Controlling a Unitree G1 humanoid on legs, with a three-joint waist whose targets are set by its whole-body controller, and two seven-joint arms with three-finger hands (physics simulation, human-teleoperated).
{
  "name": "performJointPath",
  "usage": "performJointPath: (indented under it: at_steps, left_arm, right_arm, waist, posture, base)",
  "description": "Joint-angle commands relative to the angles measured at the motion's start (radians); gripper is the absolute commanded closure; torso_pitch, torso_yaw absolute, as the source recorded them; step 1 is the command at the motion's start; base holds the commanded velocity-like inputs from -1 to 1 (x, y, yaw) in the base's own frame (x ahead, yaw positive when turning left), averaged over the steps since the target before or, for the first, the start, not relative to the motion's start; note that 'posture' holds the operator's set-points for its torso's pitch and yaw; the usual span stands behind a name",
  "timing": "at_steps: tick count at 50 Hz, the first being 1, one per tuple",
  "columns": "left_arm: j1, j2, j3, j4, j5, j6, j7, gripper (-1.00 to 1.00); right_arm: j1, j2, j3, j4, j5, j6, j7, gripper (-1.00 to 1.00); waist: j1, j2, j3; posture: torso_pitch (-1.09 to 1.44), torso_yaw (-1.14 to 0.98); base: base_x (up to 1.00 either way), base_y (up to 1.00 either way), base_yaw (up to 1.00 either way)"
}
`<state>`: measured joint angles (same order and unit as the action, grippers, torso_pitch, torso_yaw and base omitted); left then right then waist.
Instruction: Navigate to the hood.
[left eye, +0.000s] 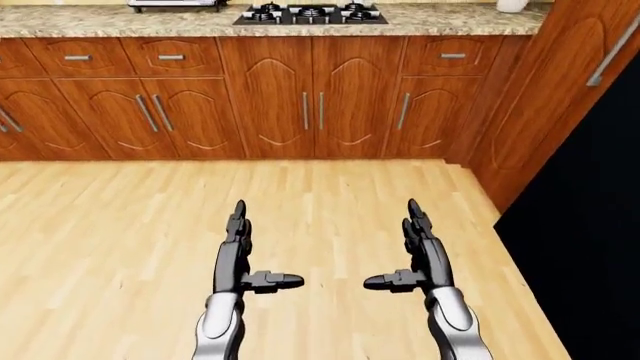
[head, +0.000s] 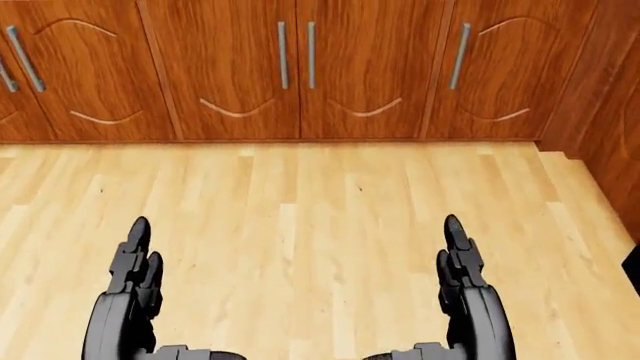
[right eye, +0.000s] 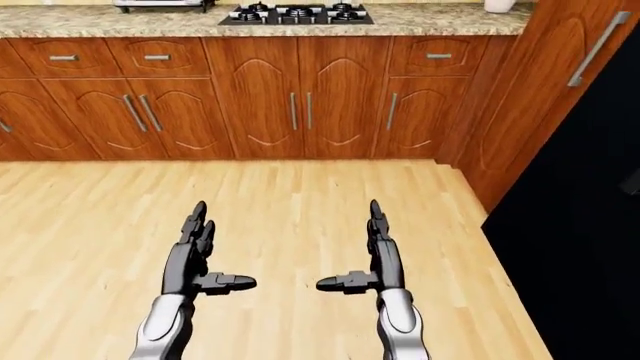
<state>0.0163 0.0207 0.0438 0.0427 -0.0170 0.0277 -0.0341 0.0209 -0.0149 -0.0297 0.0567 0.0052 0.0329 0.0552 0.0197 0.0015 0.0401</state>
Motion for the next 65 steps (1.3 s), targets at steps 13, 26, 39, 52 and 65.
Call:
performJointPath:
  at_steps: [13,26,39,52,65]
  left_arm:
    - [-0.019,-0.002,-0.005,-0.038,-0.002,-0.030,-0.004,-1.00]
    - [-0.019,-0.002,-0.005,-0.038,-0.002,-0.030,-0.004,-1.00]
    - [-0.019,-0.002,-0.005,-0.038,-0.002,-0.030,-0.004,-1.00]
    - [-0.019,-0.002,-0.005,-0.038,-0.002,-0.030,-0.004,-1.00]
    - [-0.019,-0.002,-0.005,-0.038,-0.002,-0.030,-0.004,-1.00]
  right_arm:
    - [-0.007,-0.002,-0.002,-0.062,0.008,-0.020,0.001,-1.00]
    - [-0.009,-0.003,-0.001,-0.060,0.005,-0.018,0.000,-1.00]
    - [-0.008,-0.003,-0.001,-0.058,0.003,-0.023,-0.001,-1.00]
    - [-0.009,-0.004,-0.001,-0.056,0.001,-0.024,0.000,-1.00]
    - [-0.011,-0.003,-0.005,-0.055,0.004,-0.019,-0.004,-1.00]
  waist:
    - [-0.029,-0.007,-0.022]
    - [-0.009,-0.003,-0.023]
    - [-0.026,0.007,-0.020]
    - [-0.009,-0.005,-0.007]
    - [-0.031,0.003,-0.003]
  posture:
    - [0.00,0.00]
    - [0.00,0.00]
    - [0.00,0.00]
    - [0.00,0.00]
    - [0.00,0.00]
  base:
    - [0.21,0.10,0.00]
    - [0.07,0.09,0.00]
    - [0.07,0.06,0.00]
    - [0.16,0.07,0.00]
    - [0.20,0.08,0.00]
